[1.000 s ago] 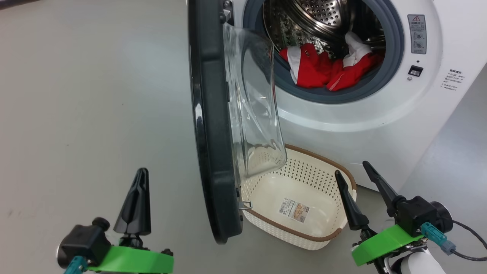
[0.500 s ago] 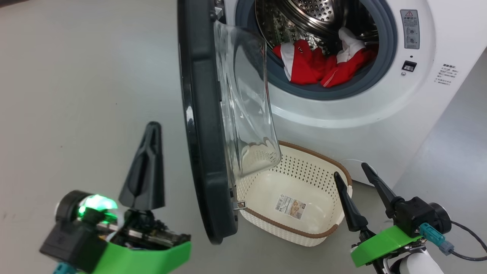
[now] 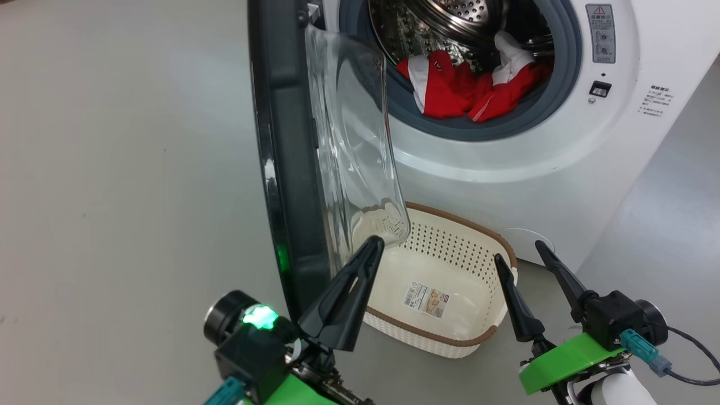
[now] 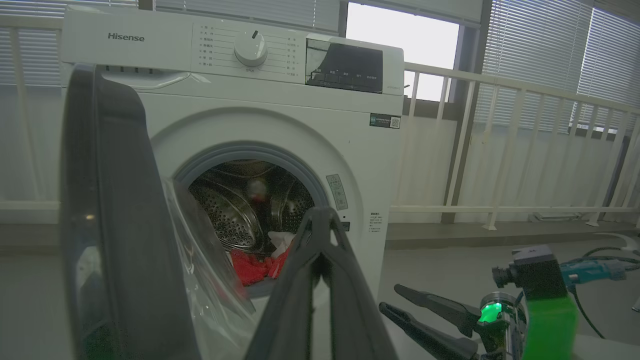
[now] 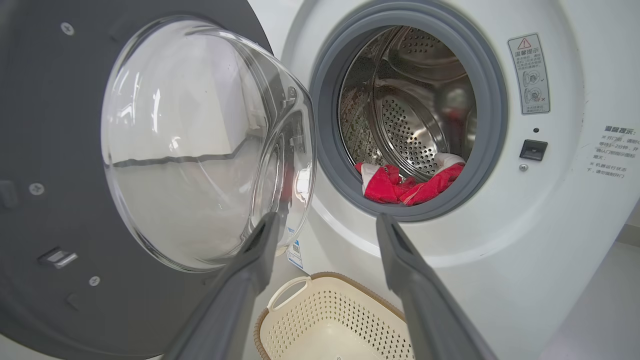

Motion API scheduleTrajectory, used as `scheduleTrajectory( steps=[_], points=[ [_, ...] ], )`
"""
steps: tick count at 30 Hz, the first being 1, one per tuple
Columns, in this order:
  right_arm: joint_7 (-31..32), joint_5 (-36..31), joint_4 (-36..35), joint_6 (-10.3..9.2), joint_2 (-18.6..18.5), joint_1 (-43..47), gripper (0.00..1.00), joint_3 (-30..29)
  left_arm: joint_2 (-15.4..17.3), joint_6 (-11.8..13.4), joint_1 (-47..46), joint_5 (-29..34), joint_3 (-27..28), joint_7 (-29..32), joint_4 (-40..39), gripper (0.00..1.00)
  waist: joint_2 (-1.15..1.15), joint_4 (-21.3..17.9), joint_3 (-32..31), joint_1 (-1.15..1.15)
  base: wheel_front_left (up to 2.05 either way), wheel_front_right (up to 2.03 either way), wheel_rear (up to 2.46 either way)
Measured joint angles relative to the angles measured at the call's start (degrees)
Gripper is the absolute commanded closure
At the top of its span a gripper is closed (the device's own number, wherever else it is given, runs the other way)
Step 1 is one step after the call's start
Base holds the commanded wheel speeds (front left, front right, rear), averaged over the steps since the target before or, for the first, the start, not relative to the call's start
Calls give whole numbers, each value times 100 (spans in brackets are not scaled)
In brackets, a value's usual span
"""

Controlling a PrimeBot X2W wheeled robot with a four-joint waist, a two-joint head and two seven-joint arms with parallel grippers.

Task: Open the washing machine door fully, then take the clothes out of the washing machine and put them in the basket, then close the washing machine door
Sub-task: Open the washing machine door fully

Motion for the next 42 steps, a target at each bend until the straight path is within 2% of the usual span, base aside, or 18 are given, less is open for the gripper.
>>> scheduleTrajectory(
  steps=[11, 18, 24, 42],
  points=[
    [0, -2, 14, 0, -1, -12, 0, -3, 7, 11, -1, -168, -142, 53, 1144, 100, 0, -23, 99, 0, 0, 0, 0],
    [0, -3, 21, 0, -1, -13, 0, -9, 22, 187, -10, -180, 76, -85, 1605, 100, 0, -8, 112, 0, 0, 0, 0],
    [0, -10, 23, 0, -1, -13, 0, -33, 15, 223, -12, -232, 178, -169, 1692, 100, 0, 47, 139, 0, 0, 0, 0],
    [0, -68, 78, 0, -2, -23, 0, -15, 87, 592, -2, -530, 802, -291, 1671, 100, 0, 357, 306, 0, 0, 0, 0]
  ],
)
